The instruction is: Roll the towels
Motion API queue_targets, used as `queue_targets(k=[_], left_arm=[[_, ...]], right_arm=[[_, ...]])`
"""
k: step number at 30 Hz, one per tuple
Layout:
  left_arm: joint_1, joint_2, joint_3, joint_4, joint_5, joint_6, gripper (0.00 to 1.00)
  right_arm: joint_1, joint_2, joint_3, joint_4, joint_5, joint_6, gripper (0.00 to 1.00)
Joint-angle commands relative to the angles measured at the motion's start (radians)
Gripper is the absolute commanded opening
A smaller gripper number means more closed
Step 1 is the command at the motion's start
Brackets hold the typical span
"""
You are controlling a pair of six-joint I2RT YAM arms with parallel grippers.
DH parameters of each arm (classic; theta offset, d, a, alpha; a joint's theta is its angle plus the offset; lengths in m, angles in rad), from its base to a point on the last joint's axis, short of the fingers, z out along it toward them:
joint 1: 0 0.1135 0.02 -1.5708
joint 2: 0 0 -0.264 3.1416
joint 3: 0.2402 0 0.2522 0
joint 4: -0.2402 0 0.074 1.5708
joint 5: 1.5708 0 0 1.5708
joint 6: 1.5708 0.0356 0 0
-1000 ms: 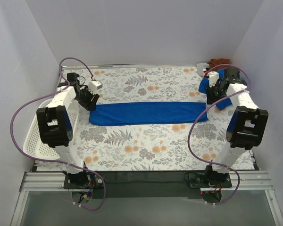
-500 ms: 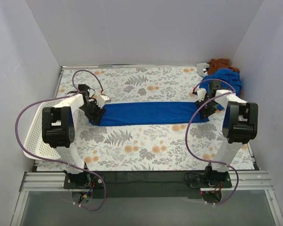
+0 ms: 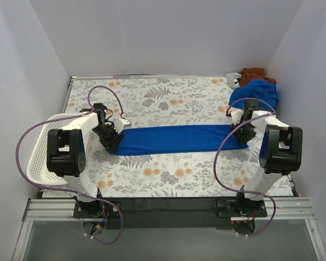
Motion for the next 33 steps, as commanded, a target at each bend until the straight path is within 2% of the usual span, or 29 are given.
queue_targets(k=[1,3,4,6,7,9,17,31,32,33], left_arm=[[-0.032,-0.077,0.009,-0.045,0.067,-0.033,0.41],[-0.036,-0.083,0.051,-0.065,0.105,-0.07,0.46],[-0.036,-0.083,0.071,-0.077,0.12,-0.07,0.48],[-0.036,-0.083,0.111,-0.097,0.161,-0.102,0.52],[-0.036,-0.085,0.142,-0.105,0.172,-0.113,0.58],[-0.036,-0.088,0.167,-0.103,0.18,-0.137,0.59],[-0.036,-0.1,0.213,-0.068,0.176,-0.185,0.61],[-0.036,-0.136,0.213,-0.051,0.188,-0.228,0.61],[-0.036,-0.136,0.216,-0.051,0.185,-0.228,0.61],[-0.036,-0.136,0.216,-0.054,0.183,-0.229,0.61]], right_arm=[[-0.014,-0.011,0.062,-0.045,0.009,0.01,0.38],[-0.037,-0.014,0.119,-0.068,-0.041,0.049,0.47],[-0.048,-0.017,0.135,-0.074,-0.054,0.062,0.49],[-0.084,-0.023,0.185,-0.091,-0.095,0.088,0.5],[-0.097,-0.024,0.199,-0.1,-0.107,0.111,0.5],[-0.13,-0.023,0.227,-0.108,-0.141,0.134,0.5],[-0.147,0.069,0.222,-0.122,-0.198,0.22,0.46],[-0.144,0.15,0.103,-0.01,-0.133,0.278,0.46],[-0.144,0.15,0.095,-0.008,-0.138,0.28,0.45],[-0.144,0.15,0.078,-0.002,-0.149,0.28,0.4]])
